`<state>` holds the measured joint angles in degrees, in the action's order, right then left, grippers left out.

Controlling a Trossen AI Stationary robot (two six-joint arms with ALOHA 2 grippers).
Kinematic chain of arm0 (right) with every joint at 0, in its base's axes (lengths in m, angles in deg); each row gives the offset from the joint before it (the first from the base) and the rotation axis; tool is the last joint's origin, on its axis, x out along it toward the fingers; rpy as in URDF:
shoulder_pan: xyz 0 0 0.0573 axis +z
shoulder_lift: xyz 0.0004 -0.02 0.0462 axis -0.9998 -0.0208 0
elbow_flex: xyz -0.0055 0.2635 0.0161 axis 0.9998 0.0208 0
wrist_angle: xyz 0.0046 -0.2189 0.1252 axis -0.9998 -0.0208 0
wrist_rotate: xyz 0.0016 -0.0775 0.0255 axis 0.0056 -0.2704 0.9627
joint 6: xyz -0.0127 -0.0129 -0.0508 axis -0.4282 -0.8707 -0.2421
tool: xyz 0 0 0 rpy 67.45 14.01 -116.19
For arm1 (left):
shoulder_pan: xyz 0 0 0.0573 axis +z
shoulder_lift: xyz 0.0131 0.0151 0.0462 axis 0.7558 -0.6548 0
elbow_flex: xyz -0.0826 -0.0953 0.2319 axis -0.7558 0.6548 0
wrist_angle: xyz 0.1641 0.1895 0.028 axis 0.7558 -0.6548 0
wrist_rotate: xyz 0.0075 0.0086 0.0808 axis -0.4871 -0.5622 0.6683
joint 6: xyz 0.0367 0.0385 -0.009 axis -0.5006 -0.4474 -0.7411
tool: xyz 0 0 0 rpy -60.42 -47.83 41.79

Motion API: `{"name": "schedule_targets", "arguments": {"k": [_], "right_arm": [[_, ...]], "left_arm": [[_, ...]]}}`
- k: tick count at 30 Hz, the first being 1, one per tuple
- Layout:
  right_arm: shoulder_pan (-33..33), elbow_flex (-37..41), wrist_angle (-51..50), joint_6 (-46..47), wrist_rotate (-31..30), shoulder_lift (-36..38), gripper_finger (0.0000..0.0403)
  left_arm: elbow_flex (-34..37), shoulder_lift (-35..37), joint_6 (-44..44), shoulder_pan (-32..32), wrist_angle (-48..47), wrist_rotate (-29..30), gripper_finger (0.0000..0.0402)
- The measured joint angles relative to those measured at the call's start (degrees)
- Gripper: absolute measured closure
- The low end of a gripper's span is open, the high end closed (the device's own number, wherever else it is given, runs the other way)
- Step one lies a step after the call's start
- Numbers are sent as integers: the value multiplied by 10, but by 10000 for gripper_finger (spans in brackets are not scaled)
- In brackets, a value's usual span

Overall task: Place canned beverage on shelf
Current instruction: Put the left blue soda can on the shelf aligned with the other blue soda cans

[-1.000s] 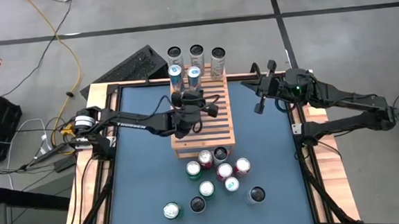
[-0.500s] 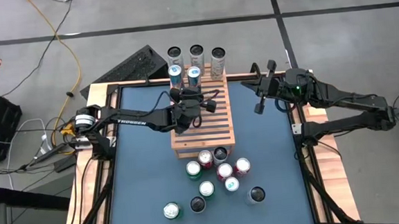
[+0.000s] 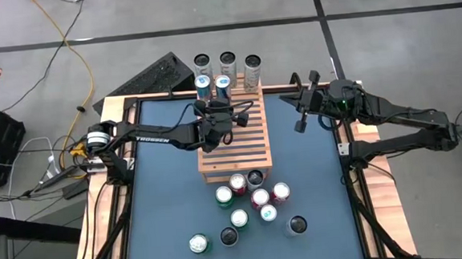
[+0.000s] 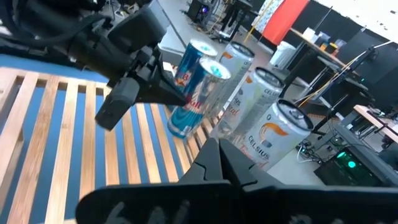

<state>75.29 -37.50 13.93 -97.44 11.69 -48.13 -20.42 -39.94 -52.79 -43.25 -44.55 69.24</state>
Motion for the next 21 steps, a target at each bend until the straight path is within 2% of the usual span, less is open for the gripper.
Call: {"name": "schedule_targets", "arguments": {"k": [4,10,16,21], "right_arm": [[0,0,-9,4,0,0,403],[0,0,-9,8,0,0,403],[0,0,-9,9,0,0,403],[0,0,-9,9,0,0,403]], "left_arm": [[0,0,2,0,0,-1,402],[0,0,45,-2,1,-50,401],[0,-1,53,-1,4,-34,401],[0,-39,13,5,114,-43,402]]}}
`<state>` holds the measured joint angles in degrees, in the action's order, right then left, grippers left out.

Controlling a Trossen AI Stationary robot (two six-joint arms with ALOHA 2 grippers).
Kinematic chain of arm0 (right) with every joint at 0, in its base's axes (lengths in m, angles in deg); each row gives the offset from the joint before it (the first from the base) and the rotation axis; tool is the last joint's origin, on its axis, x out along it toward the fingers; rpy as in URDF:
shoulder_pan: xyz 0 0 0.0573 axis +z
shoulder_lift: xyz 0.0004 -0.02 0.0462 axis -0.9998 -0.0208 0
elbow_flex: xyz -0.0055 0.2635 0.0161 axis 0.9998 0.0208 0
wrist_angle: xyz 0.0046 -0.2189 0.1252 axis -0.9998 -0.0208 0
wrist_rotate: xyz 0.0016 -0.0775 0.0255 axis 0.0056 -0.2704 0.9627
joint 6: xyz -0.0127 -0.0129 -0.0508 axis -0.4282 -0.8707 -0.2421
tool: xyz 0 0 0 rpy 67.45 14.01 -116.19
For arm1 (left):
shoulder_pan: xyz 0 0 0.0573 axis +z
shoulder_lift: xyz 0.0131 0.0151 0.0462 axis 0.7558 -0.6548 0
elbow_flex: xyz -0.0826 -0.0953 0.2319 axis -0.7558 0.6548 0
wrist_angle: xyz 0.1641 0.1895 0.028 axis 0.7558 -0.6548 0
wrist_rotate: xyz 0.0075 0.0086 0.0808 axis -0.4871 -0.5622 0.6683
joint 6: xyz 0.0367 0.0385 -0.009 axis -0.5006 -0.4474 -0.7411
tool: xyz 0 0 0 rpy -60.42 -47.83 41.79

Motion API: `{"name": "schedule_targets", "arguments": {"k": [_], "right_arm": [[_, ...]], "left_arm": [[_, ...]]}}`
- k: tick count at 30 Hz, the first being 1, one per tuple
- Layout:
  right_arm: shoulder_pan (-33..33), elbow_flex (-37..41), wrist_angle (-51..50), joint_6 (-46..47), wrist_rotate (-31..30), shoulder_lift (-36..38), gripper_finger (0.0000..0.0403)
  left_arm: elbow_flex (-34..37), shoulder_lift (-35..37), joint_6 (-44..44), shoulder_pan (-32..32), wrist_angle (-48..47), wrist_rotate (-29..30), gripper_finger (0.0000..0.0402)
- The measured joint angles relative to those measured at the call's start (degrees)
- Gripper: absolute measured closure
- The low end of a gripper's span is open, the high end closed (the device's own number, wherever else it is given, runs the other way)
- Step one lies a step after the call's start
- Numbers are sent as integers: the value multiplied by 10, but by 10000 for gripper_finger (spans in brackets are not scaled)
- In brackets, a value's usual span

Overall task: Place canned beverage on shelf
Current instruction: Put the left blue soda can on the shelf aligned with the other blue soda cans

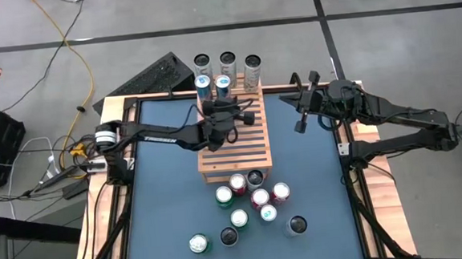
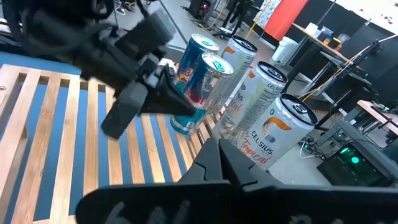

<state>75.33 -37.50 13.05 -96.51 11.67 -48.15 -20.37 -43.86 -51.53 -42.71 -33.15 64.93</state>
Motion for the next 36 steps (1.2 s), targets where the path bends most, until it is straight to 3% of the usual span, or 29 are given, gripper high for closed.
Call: {"name": "schedule_targets", "arguments": {"k": [3,9,36], "right_arm": [[0,0,-2,0,0,0,403],[0,0,-12,0,1,0,403],[0,0,-12,9,30,-2,403]], "left_arm": [[-2,-23,-26,-2,55,-8,402],[-31,-26,-57,-8,30,37,402],[-34,-27,-10,4,-9,98,402]]}}
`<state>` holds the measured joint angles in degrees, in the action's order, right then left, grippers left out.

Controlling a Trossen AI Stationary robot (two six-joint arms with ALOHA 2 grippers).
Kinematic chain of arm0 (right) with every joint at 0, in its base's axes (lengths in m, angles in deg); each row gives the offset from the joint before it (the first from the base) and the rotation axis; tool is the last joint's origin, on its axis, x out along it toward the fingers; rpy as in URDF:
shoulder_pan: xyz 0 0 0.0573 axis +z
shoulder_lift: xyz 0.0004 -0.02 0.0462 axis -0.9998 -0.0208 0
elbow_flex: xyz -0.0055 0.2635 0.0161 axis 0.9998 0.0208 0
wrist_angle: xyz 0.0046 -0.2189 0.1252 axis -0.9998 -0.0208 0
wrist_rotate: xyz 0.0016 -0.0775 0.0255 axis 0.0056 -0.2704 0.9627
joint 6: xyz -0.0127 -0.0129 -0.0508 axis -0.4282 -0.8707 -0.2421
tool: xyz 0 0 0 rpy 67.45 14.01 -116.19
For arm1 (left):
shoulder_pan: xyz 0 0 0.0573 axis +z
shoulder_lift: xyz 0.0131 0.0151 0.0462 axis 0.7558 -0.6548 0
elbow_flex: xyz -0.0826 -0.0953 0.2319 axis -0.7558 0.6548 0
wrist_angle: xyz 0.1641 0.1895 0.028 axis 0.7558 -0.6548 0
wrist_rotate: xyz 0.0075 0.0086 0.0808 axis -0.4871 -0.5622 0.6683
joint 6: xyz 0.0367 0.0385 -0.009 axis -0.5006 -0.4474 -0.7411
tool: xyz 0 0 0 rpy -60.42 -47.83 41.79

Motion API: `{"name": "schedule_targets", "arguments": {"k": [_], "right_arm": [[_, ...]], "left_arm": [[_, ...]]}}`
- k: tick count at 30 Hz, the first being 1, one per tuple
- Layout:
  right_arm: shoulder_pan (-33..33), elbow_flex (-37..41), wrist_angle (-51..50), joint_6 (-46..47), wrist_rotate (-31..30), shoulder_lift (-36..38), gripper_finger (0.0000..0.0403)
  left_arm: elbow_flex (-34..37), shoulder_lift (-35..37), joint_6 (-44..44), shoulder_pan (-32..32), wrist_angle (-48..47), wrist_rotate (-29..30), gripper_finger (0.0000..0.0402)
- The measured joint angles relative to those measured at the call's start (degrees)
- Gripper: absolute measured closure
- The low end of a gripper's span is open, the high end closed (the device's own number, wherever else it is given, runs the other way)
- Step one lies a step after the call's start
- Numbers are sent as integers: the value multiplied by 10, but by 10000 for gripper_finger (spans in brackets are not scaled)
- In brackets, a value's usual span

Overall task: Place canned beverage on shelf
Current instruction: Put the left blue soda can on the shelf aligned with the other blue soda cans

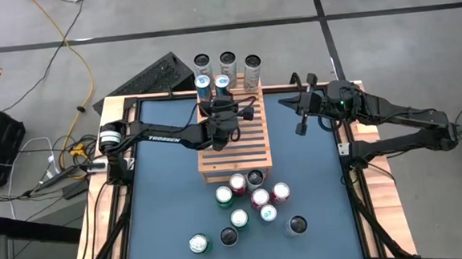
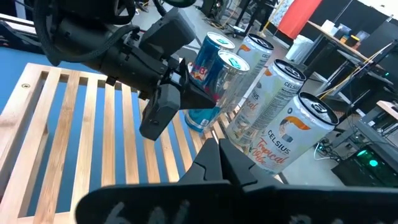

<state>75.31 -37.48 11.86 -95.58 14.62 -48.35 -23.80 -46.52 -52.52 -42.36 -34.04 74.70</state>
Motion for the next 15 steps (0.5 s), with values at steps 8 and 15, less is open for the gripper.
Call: {"name": "schedule_targets", "arguments": {"k": [8,15], "right_arm": [[0,0,-1,10,0,0,403],[0,0,0,12,0,0,403]], "left_arm": [[0,0,0,0,0,14,401],[0,0,-22,-13,14,-9,402]]}}
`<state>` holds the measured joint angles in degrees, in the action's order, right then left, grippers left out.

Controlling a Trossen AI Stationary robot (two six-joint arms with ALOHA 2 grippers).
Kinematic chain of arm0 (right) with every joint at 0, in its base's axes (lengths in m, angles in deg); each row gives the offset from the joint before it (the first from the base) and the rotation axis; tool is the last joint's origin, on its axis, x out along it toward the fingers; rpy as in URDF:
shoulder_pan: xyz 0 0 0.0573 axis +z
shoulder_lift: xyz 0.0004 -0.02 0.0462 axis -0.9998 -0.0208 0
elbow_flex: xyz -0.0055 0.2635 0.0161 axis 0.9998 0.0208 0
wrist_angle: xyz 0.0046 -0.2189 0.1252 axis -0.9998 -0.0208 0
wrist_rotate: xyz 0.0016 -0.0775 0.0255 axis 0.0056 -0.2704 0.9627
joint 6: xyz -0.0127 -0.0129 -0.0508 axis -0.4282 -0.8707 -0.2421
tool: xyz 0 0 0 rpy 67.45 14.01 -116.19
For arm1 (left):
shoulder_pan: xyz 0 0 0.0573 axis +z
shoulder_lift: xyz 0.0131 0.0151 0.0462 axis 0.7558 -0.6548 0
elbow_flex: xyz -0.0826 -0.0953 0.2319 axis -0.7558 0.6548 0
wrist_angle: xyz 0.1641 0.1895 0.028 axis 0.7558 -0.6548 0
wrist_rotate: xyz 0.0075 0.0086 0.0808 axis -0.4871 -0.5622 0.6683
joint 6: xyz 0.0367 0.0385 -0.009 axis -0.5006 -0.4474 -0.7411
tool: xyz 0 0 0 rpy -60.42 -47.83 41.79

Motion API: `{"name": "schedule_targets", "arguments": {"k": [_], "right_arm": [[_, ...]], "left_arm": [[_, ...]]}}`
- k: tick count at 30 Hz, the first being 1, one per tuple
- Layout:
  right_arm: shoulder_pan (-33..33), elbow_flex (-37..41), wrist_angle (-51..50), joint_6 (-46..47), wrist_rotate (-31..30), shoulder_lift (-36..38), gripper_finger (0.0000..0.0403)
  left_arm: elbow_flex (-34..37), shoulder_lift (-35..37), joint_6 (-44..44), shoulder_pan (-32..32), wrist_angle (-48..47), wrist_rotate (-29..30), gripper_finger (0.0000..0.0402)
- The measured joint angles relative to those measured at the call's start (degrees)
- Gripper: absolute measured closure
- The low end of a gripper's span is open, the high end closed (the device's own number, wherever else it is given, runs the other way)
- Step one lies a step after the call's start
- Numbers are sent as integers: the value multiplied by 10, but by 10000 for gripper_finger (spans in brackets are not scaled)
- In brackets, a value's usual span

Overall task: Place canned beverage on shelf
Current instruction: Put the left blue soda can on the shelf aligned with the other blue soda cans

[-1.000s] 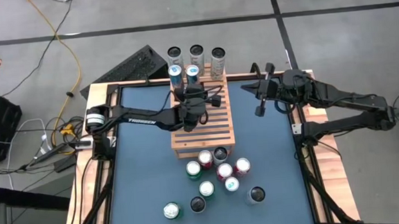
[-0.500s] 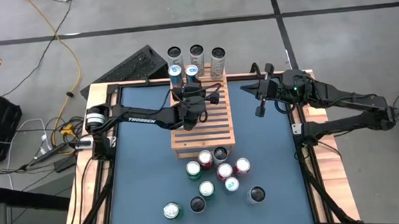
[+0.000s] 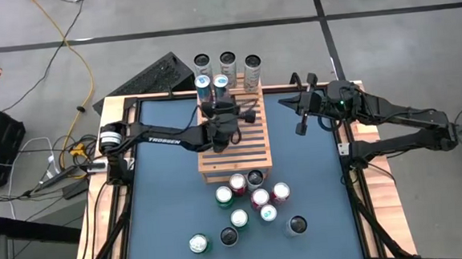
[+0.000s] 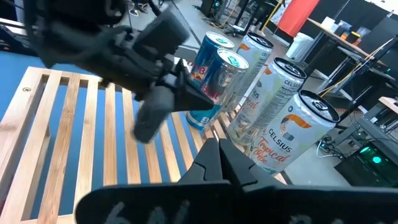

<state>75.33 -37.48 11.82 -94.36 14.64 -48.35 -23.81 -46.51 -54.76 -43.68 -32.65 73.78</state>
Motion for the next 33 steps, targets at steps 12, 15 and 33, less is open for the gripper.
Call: {"name": "schedule_targets", "arguments": {"k": [12,15,33], "right_arm": [[-1,0,-26,8,66,-2,403],[1,0,-27,26,107,-17,403],[-6,0,213,29,57,-186,371]], "left_arm": [[-163,4,-362,-112,10,60,401],[-240,4,-483,-134,10,130,397],[-518,70,-652,-269,-99,212,348]]}}
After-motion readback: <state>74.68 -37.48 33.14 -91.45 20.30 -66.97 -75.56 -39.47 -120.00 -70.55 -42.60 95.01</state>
